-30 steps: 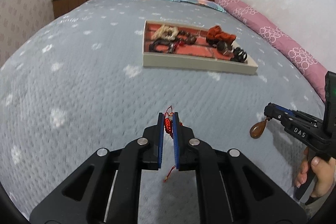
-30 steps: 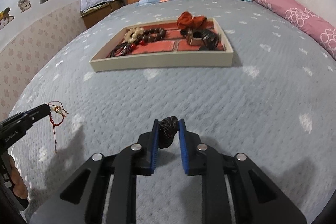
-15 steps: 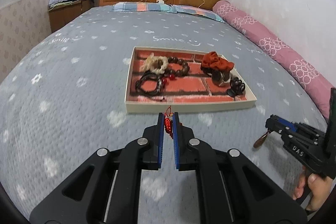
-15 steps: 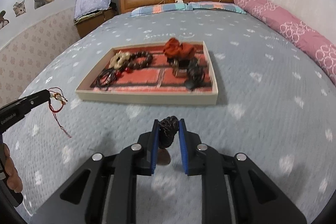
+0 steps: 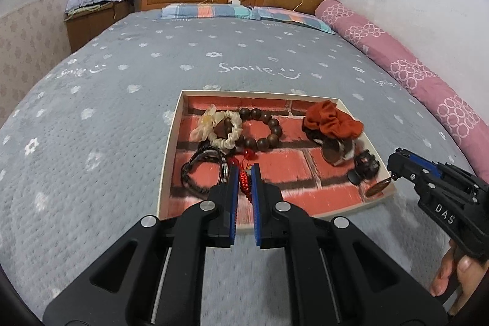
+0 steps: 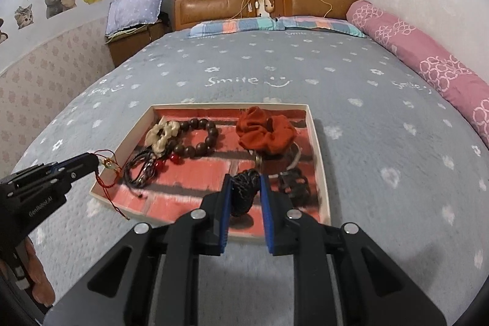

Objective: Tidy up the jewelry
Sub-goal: 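Carry the red charm and brown pendant into the tray and lower them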

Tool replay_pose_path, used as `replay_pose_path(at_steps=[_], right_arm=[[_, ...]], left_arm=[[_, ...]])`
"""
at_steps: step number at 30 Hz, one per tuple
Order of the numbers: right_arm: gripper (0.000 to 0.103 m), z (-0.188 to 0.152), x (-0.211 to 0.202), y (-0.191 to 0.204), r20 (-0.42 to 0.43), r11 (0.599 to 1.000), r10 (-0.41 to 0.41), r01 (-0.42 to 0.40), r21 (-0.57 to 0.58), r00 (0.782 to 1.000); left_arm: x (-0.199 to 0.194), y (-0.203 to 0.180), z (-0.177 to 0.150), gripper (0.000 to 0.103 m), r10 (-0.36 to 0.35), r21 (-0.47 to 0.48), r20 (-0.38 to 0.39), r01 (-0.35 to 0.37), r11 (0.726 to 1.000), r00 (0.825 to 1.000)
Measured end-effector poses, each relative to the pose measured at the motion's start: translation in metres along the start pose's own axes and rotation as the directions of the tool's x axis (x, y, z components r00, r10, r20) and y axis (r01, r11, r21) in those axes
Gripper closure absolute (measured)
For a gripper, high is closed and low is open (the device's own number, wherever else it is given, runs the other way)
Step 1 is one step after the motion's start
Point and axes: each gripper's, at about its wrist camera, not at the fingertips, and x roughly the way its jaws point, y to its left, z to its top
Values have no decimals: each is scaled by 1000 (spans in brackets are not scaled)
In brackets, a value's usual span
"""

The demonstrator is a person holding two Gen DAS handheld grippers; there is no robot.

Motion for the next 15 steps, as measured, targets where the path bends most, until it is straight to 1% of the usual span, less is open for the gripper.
replay_pose_path(at_steps=[4,8,13,15], right_arm=[[84,3,27,2,-14,1000,-30,30,-9,999],[84,-2,50,1,-31,999,-54,53,-11,998],[84,-8,69,-2,-44,997,-72,71,-9,996],[85,-6,73,-1,-40,996,-87,86,-22,995]], left_arm=[[29,2,4,96,26,-2,-19,-26,1000,999],[56,7,0,96,67,14,-36,-66,998,997],[77,18,-5,96,85,2,-50,-85,996,995],[84,18,-6,96,97,17,-48,-96,995,994]])
